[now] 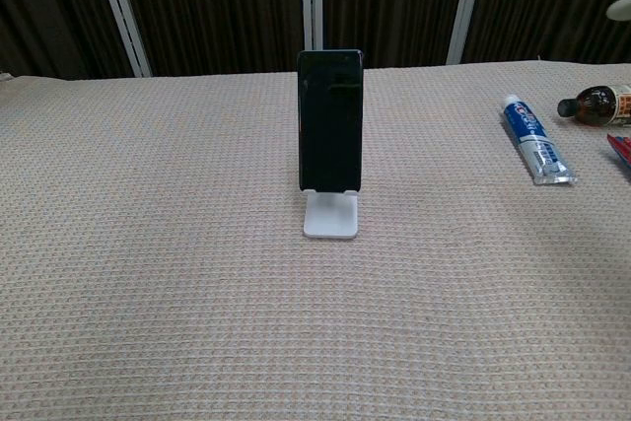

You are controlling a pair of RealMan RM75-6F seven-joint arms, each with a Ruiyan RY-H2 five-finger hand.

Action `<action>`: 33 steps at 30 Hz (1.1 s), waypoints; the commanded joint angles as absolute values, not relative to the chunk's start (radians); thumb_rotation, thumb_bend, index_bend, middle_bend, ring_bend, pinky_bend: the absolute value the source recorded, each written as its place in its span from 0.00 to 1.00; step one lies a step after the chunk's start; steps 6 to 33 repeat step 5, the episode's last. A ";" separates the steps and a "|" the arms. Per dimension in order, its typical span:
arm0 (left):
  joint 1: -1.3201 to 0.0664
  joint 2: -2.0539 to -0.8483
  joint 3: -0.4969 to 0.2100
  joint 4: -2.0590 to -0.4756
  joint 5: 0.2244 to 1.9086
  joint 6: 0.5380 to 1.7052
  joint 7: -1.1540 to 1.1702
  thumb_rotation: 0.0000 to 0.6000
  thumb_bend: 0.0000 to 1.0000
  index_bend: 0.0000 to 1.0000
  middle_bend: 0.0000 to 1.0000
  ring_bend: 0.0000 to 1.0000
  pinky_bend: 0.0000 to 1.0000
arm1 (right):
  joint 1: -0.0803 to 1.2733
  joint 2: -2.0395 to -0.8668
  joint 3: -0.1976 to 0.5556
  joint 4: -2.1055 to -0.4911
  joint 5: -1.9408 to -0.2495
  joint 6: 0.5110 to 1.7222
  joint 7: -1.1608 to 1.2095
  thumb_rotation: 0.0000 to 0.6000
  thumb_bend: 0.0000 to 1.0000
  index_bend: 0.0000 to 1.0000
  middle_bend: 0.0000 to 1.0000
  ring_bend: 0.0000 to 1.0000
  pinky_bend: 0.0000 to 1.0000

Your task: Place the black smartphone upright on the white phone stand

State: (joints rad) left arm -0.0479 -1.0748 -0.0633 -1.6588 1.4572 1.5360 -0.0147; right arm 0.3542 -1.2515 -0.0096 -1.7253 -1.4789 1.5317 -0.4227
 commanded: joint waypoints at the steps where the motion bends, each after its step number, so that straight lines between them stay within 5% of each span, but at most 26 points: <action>1: -0.043 -1.081 -0.061 -1.648 1.475 1.552 -0.024 1.00 0.00 0.00 0.00 0.00 0.00 | 0.284 -1.228 -0.043 -1.728 -1.442 1.555 -0.324 1.00 0.00 0.00 0.00 0.00 0.00; 33: -0.040 -1.077 -0.058 -1.647 1.485 1.557 -0.040 1.00 0.00 0.00 0.00 0.00 0.00 | 0.249 -1.259 -0.046 -1.660 -1.455 1.580 -0.295 1.00 0.00 0.00 0.00 0.00 0.00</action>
